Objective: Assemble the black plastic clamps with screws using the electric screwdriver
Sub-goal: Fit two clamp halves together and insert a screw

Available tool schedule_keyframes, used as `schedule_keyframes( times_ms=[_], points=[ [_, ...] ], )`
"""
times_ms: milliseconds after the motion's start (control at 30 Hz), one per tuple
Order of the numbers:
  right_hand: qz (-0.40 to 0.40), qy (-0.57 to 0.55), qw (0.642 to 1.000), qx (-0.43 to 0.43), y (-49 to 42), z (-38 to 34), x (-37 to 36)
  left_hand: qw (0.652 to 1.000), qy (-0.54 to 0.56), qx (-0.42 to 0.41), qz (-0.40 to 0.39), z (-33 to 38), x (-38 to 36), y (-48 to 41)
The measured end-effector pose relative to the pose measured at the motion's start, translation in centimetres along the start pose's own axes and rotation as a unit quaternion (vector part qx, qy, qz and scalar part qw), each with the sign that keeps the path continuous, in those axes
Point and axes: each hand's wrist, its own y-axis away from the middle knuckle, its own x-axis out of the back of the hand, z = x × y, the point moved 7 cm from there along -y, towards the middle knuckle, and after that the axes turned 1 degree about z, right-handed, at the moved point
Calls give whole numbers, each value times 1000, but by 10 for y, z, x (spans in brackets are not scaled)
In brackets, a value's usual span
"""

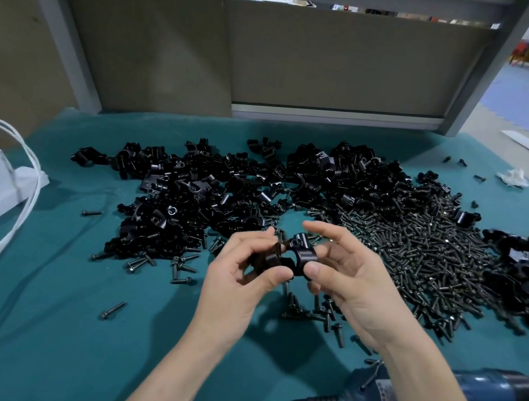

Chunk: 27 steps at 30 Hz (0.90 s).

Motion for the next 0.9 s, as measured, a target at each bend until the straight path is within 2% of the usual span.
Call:
schedule_keyframes(
  times_ms=[100,233,400,533,633,733,900],
  points=[
    [-5,-76,996,-40,-1,7,-2,998,-47,-31,6,4,-1,3],
    [21,-118,990,-70,-2,12,-1,1000,-14,-4,13,-4,-2,2],
    [33,-181,980,-77,-1,13,1,996,79,38,-32,-10,-12,4],
    [50,-163,982,-79,-1,14,5,999,24,36,-3,-8,-6,4],
    [45,-157,984,-77,0,13,2,995,88,37,-4,-6,-6,4],
    [38,-154,984,-76,1,11,0,985,152,83,-10,-11,-6,2],
    [29,-161,984,-77,0,11,2,981,163,103,-36,-13,-9,1]
  ],
)
